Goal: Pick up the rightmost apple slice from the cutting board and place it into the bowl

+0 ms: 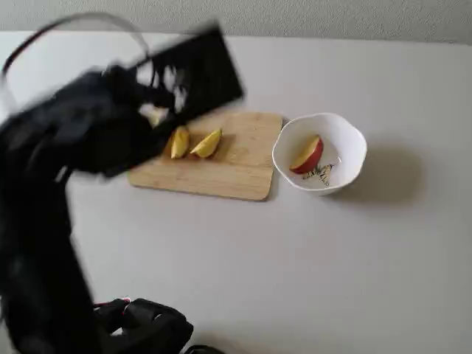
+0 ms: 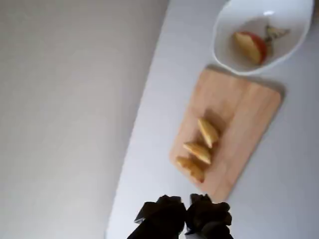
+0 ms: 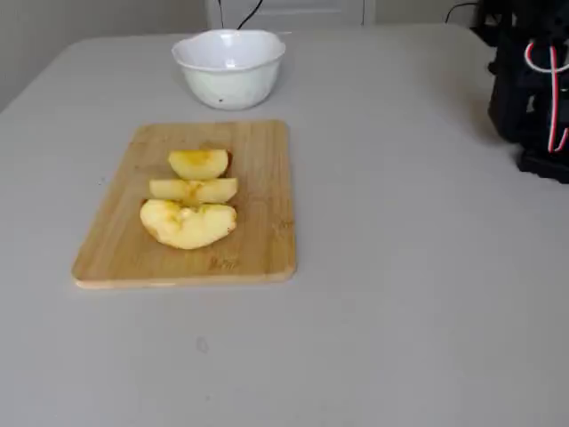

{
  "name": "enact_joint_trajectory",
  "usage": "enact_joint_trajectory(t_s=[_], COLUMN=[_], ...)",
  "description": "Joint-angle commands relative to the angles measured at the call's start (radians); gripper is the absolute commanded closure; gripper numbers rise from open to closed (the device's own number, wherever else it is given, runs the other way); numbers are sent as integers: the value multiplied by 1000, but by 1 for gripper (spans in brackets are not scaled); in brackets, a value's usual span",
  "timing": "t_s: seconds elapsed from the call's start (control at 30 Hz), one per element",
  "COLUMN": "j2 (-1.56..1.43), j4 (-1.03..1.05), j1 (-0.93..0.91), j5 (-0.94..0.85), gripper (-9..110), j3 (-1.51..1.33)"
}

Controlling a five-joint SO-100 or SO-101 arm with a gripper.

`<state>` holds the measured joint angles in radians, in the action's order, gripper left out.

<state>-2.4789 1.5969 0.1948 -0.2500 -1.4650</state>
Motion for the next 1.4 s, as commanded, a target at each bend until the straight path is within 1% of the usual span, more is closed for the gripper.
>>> enact_joint_trajectory(t_s=[0.0,0.07,0.1,0.17,0.3,0.43,0.6,0.83,0.97,1.1,1.37], j2=[-569,-770,-811,-810,-811,-811,-811,-811,-811,-811,-811], j4=[-54,-60,-41,-61,-103,-153,-233,-278,-275,-275,-275], j1=[-6,-40,-61,-130,-184,-202,-207,-110,-58,3,3], j5=[106,101,94,77,54,32,41,120,179,173,172], gripper=[101,100,99,101,102,102,102,102,102,101,101], j3=[-499,-699,-761,-857,-1045,-1223,-1373,-1500,-1500,-1500,-1500])
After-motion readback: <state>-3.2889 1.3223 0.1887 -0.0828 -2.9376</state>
